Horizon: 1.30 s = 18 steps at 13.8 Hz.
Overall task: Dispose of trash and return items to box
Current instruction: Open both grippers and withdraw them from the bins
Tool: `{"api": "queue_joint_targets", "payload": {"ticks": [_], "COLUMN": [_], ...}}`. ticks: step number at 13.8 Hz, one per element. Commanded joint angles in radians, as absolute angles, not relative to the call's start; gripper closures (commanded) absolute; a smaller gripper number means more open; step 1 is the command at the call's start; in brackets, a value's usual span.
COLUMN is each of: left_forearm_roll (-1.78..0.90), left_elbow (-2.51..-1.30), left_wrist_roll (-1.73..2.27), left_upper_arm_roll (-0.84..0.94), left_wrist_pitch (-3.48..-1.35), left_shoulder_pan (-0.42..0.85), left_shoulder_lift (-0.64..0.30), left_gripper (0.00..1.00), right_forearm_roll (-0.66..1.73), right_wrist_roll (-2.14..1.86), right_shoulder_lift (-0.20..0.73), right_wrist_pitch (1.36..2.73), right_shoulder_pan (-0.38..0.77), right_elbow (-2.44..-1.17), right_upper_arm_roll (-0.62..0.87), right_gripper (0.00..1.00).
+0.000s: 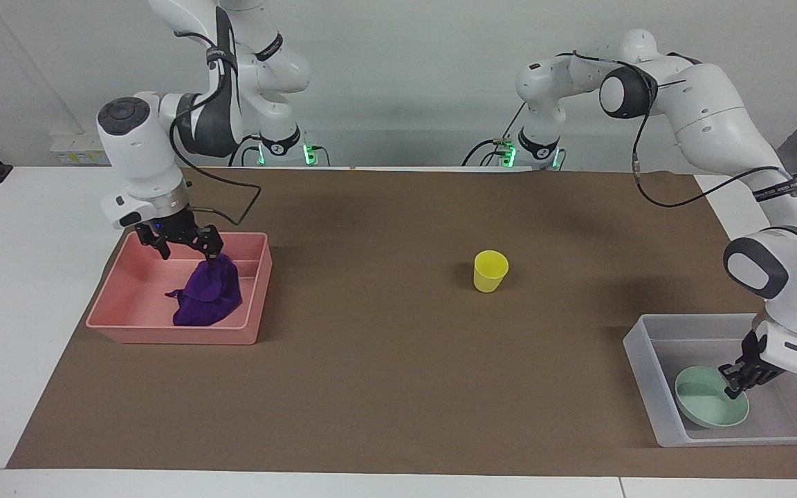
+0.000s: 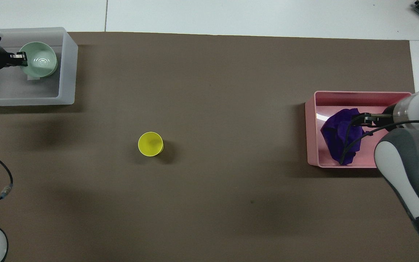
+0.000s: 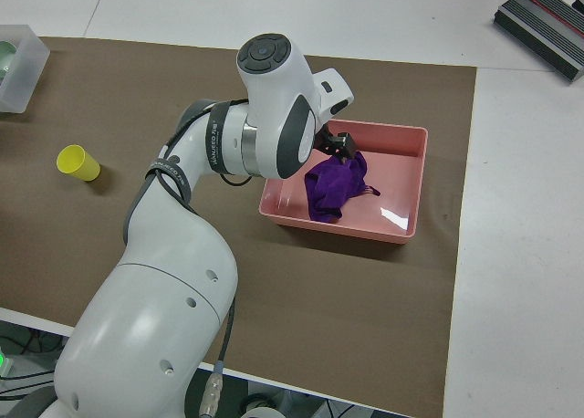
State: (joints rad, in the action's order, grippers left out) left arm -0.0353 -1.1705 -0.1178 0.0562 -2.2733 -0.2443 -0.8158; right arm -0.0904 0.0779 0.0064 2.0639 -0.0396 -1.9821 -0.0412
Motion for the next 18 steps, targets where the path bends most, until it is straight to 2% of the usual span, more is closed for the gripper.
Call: {"api": "queue_joint_targets", "payload": {"ticks": [1,2,4,6,8,11,14,18], "left_forearm_roll": [-0.029,-0.029,-0.029,-0.029,-0.022,-0.023,-0.023,-0.023], "left_elbow": [-1.215,-1.215,-1.236,-1.282,-1.342,-1.527,-1.771,-1.931], "left_wrist_roll": [-0.126,-0.127,-0.13,-0.133,-0.135,-0.133,-0.124,-0.107], "left_upper_arm_roll": [0.054,0.054,0.054,0.054,0.054,0.054,0.055,0.055], "left_wrist_pitch": [-2.284,-2.281,-2.273,-2.267,-2.267,-2.266,-2.263,-2.24], "left_shoulder_pan": [-0.252,-0.247,-0.238,-0.232,-0.203,-0.166,-0.117,-0.035], "left_shoulder_lift": [-0.778,-0.773,-0.744,-0.692,-0.622,-0.442,-0.217,-0.063], "left_gripper": [0.67,0.48,0.28,0.0,0.0,0.0,0.0,0.0], "right_forearm_roll": [-0.034,-0.023,-0.023,-0.021,-0.023,-0.02,-0.021,-0.021], "right_wrist_roll": [0.098,0.097,0.095,0.095,0.095,0.095,0.097,0.094], "right_shoulder_lift": [-0.009,-0.018,-0.049,-0.066,-0.057,-0.031,-0.054,-0.064], "right_wrist_pitch": [1.91,1.851,1.775,1.702,1.597,1.502,1.546,1.546], "right_shoulder_pan": [-0.035,-0.038,-0.048,-0.045,-0.031,0.02,-0.001,-0.008], "right_elbow": [-1.858,-1.82,-1.773,-1.717,-1.625,-1.533,-1.588,-1.614], "right_upper_arm_roll": [-0.032,-0.032,-0.037,-0.04,-0.046,-0.099,-0.082,-0.066], "right_gripper": [0.0,0.0,0.0,0.0,0.0,0.0,0.0,0.0]}}
